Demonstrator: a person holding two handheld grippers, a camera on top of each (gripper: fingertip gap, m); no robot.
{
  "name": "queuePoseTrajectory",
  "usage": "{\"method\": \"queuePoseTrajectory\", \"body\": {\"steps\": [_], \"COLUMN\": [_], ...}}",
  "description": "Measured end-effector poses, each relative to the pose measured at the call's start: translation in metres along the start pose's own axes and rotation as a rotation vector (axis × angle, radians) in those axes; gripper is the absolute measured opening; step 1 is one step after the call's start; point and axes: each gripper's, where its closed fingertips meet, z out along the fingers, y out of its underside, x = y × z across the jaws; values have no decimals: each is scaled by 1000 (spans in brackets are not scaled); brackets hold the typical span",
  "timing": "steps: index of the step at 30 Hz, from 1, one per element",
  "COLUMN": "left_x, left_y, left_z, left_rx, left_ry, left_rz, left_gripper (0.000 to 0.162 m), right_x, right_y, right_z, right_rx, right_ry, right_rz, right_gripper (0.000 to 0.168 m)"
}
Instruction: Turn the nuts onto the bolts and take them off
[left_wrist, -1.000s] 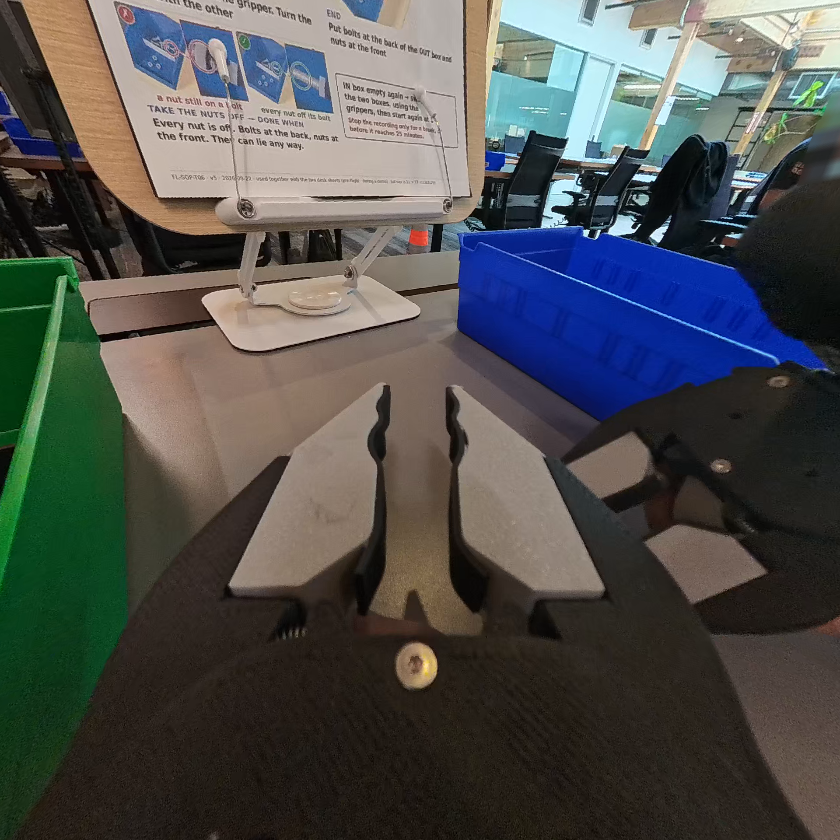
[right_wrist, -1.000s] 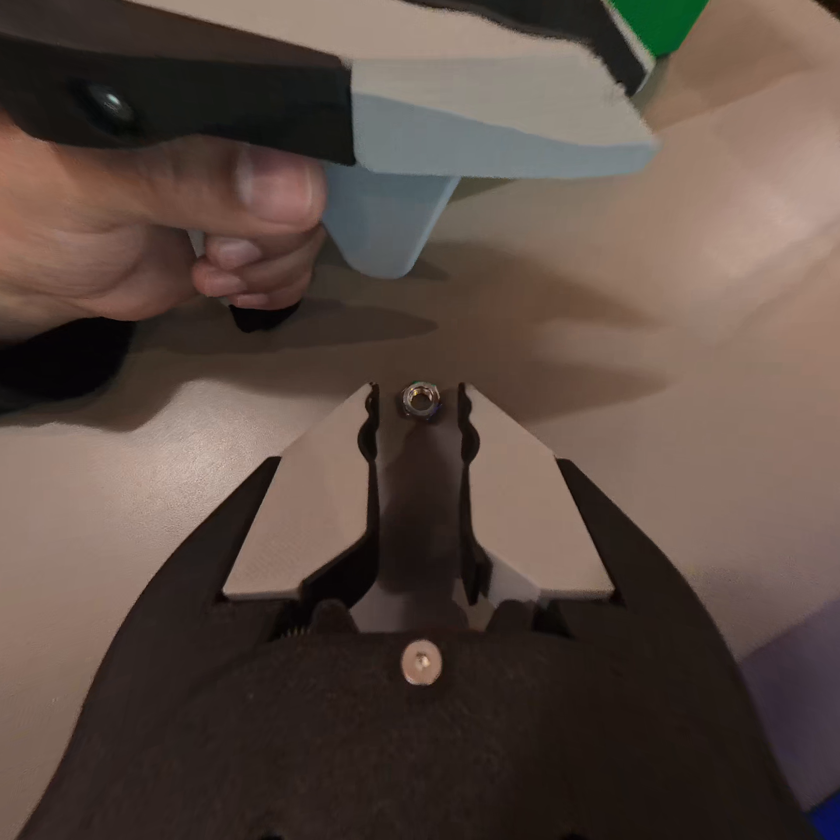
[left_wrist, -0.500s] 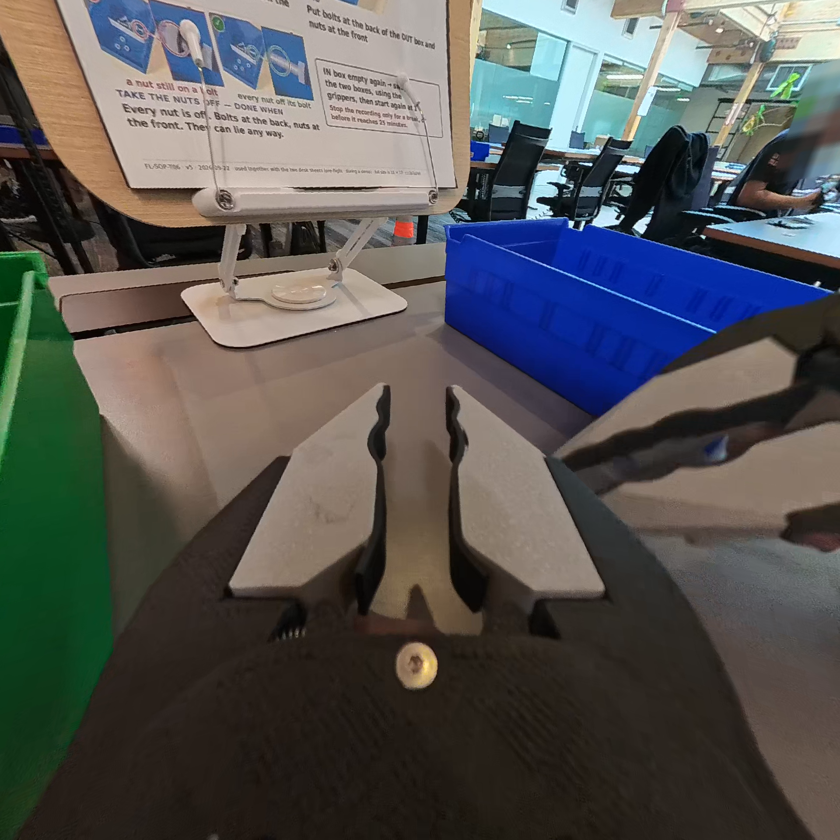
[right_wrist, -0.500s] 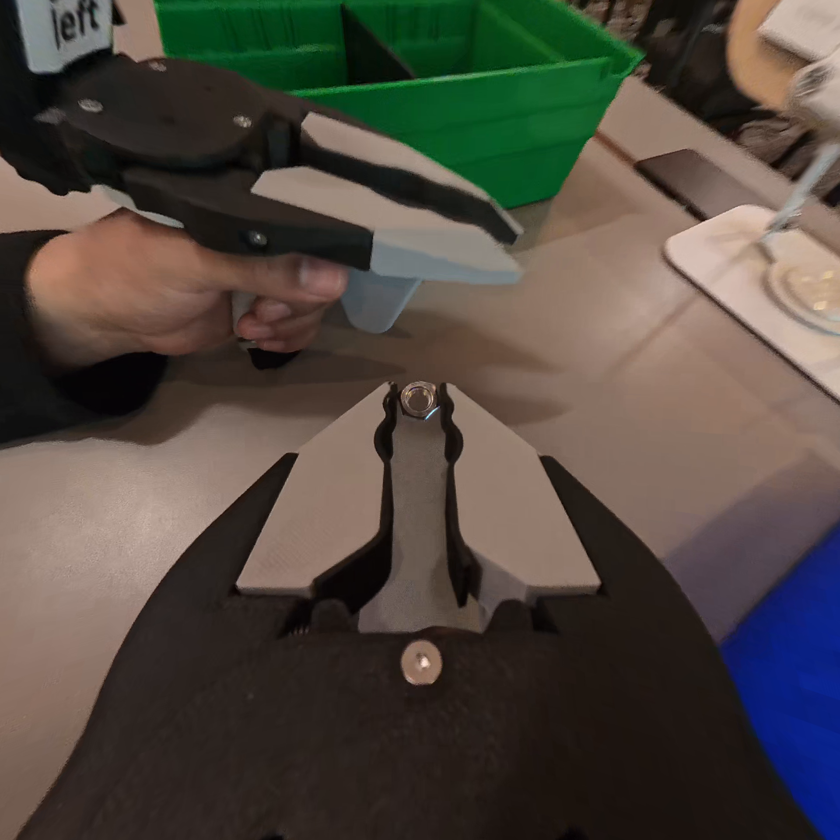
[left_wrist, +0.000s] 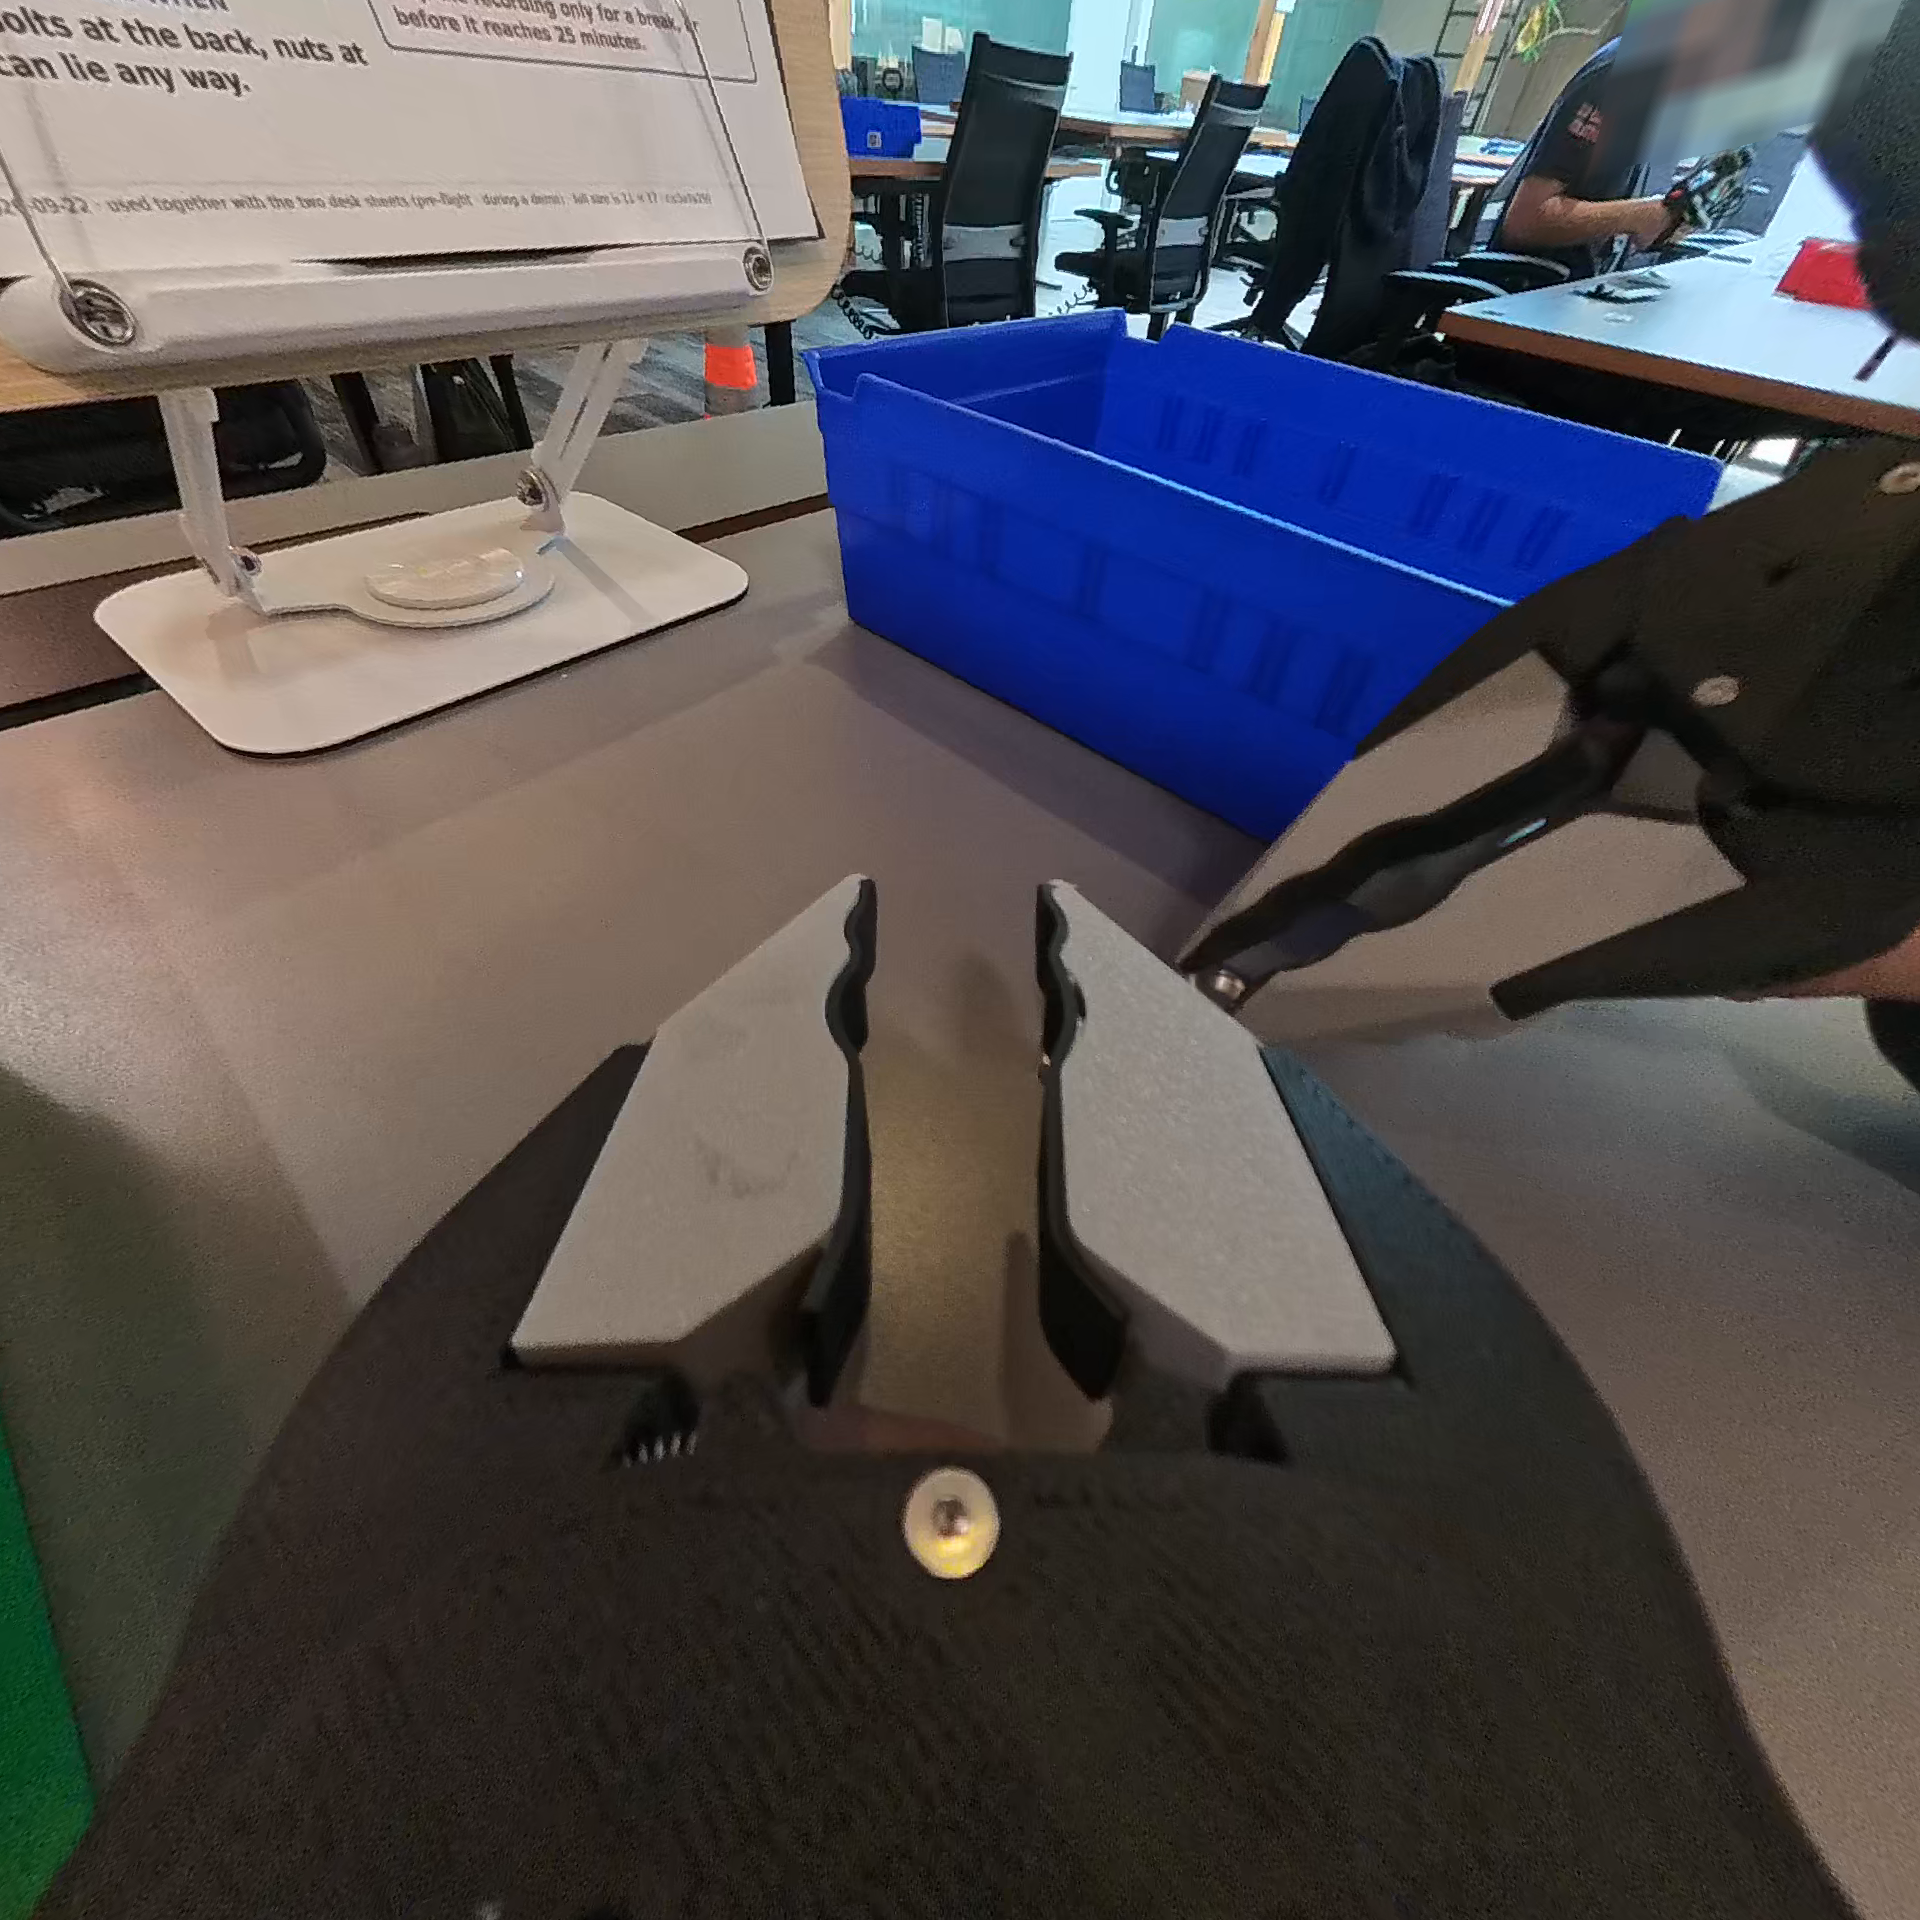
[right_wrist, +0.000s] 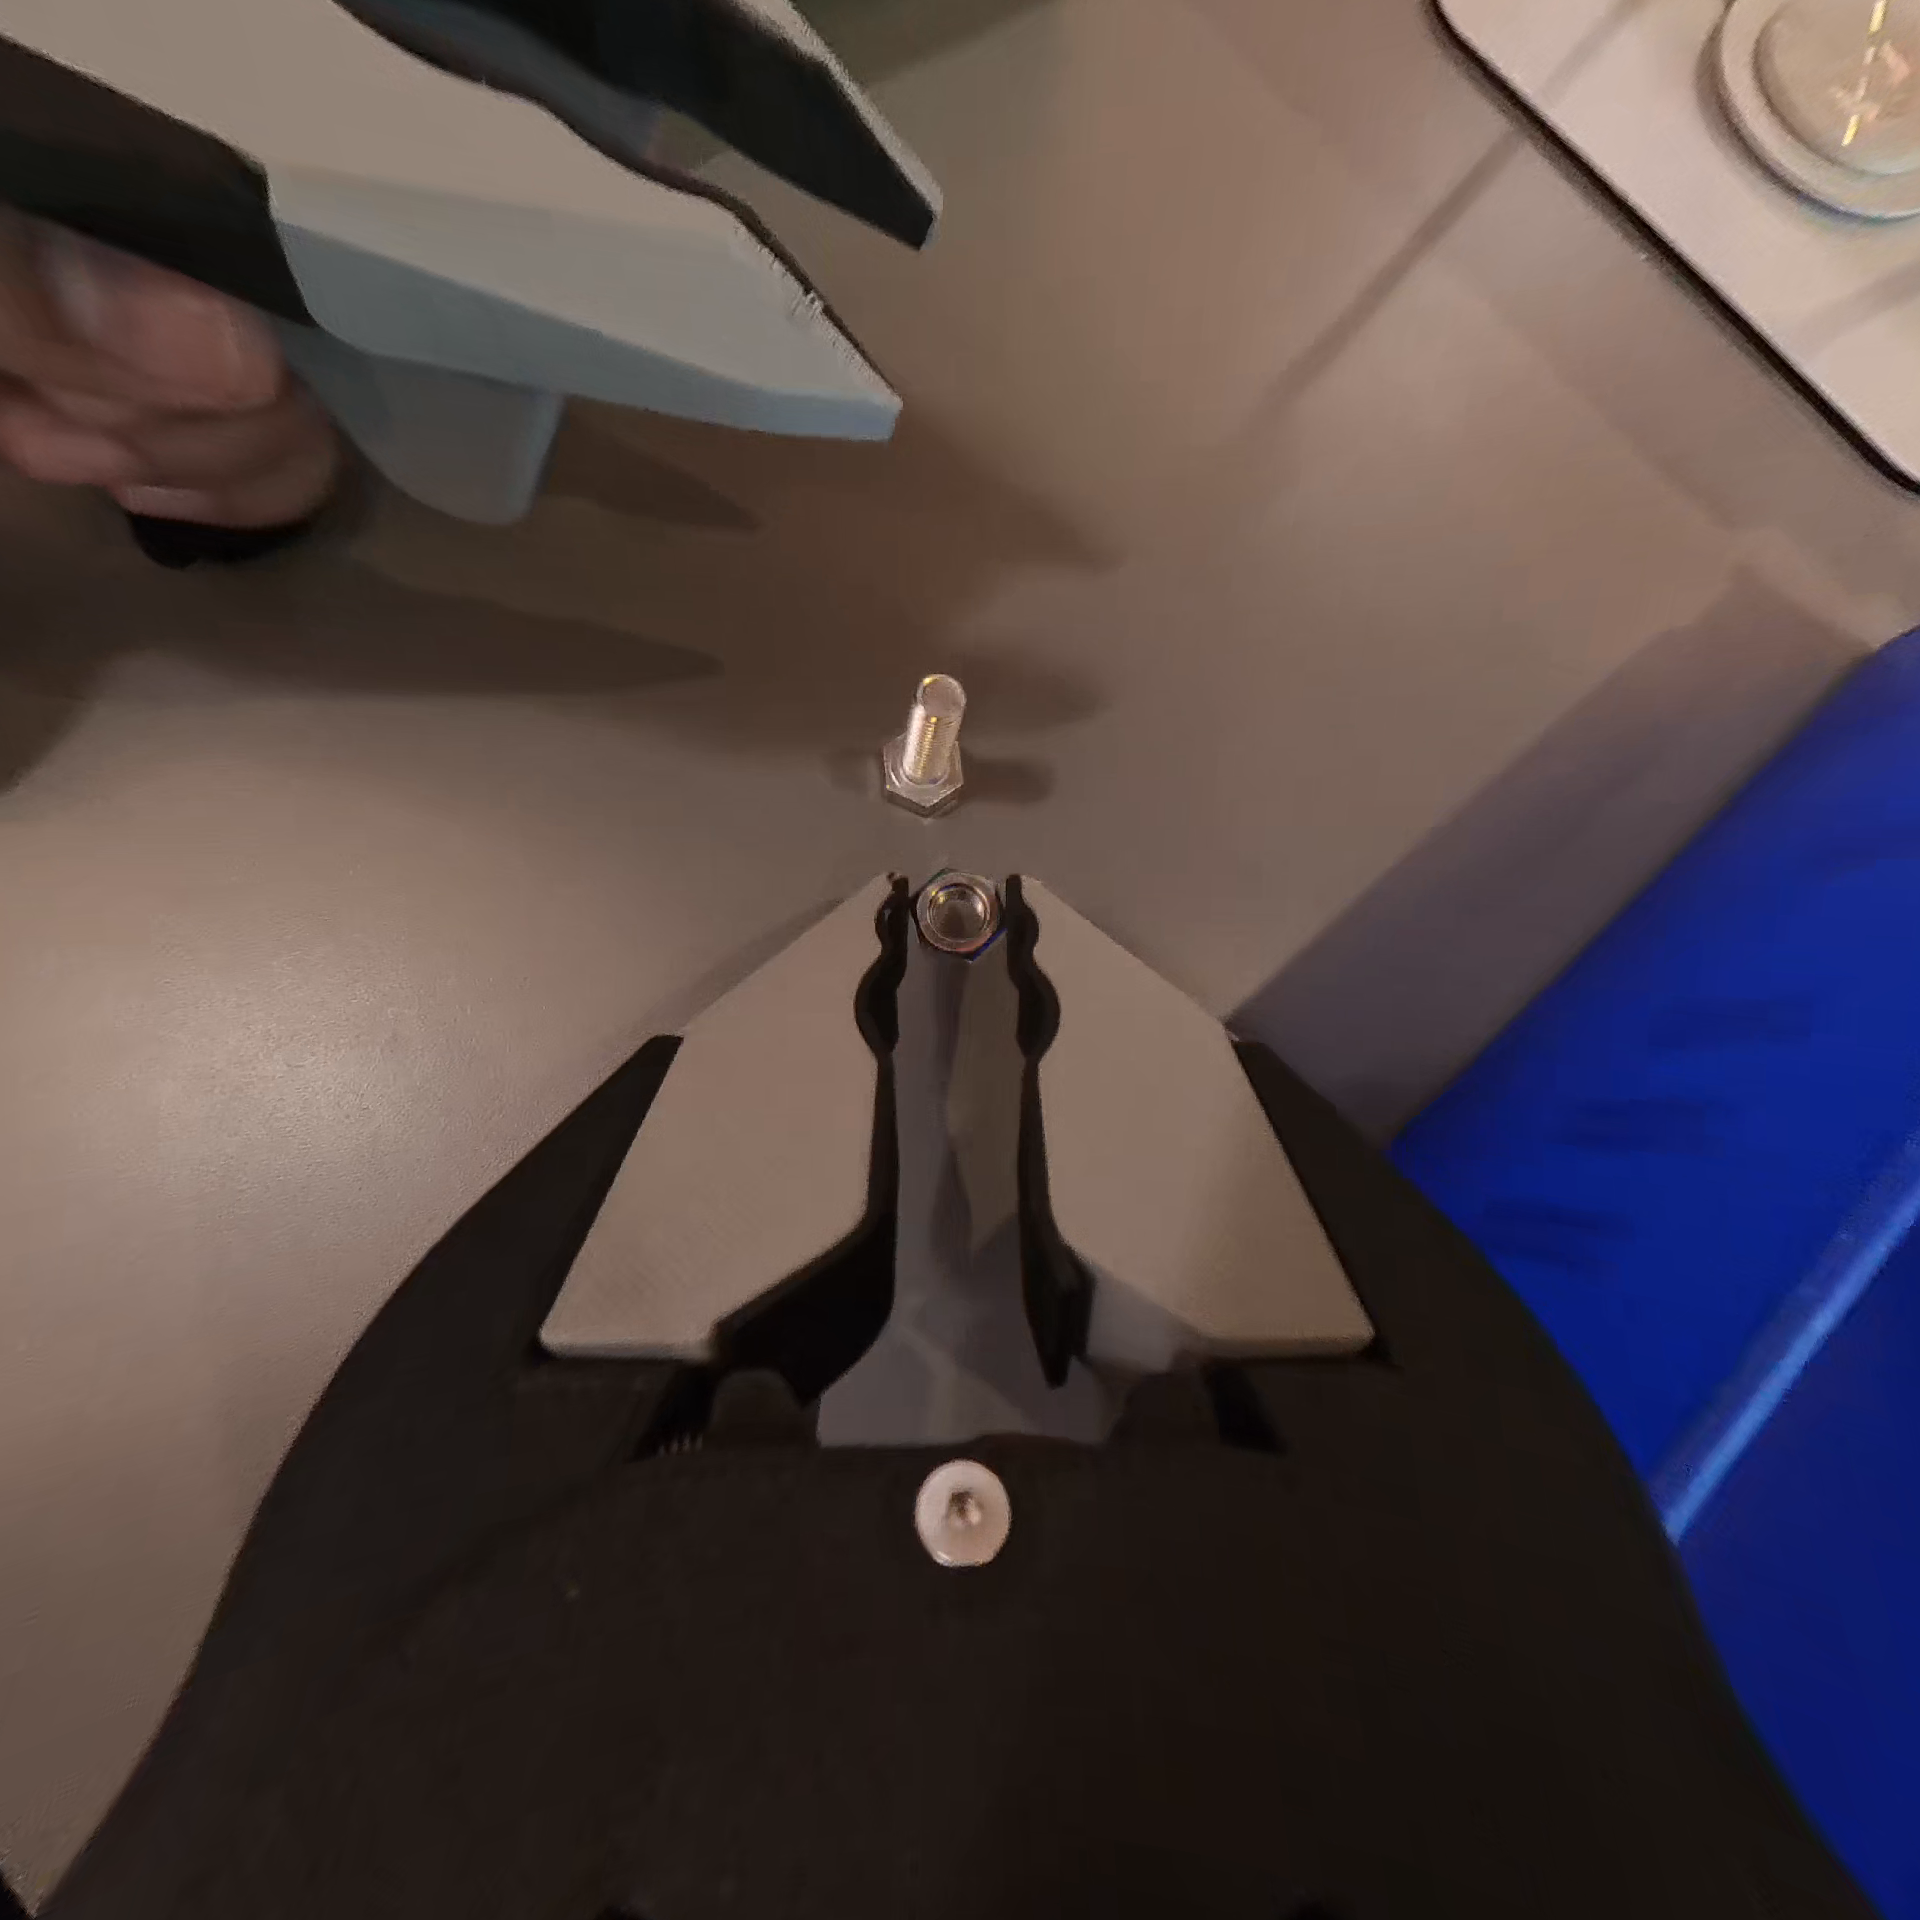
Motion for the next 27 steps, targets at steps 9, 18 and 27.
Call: {"method": "queuePoseTrajectory", "body": {"steps": [9,18,27], "left_x": [0,0,-4], "left_y": [0,-1,-6], "left_z": [0,-1,-4], "left_rx": [1,7,43], "left_ry": [-12,-9,-27], "left_rz": [12,11,2], "left_gripper": [28,28,28], "right_x": [-4,-2,-2], "right_y": [2,-36,-27], "right_z": [9,-4,24], "right_rx": [-9,213,103], "right_ry": [-20,-24,7], "right_rz": [12,13,-40], "right_gripper": [23,32,27]}}
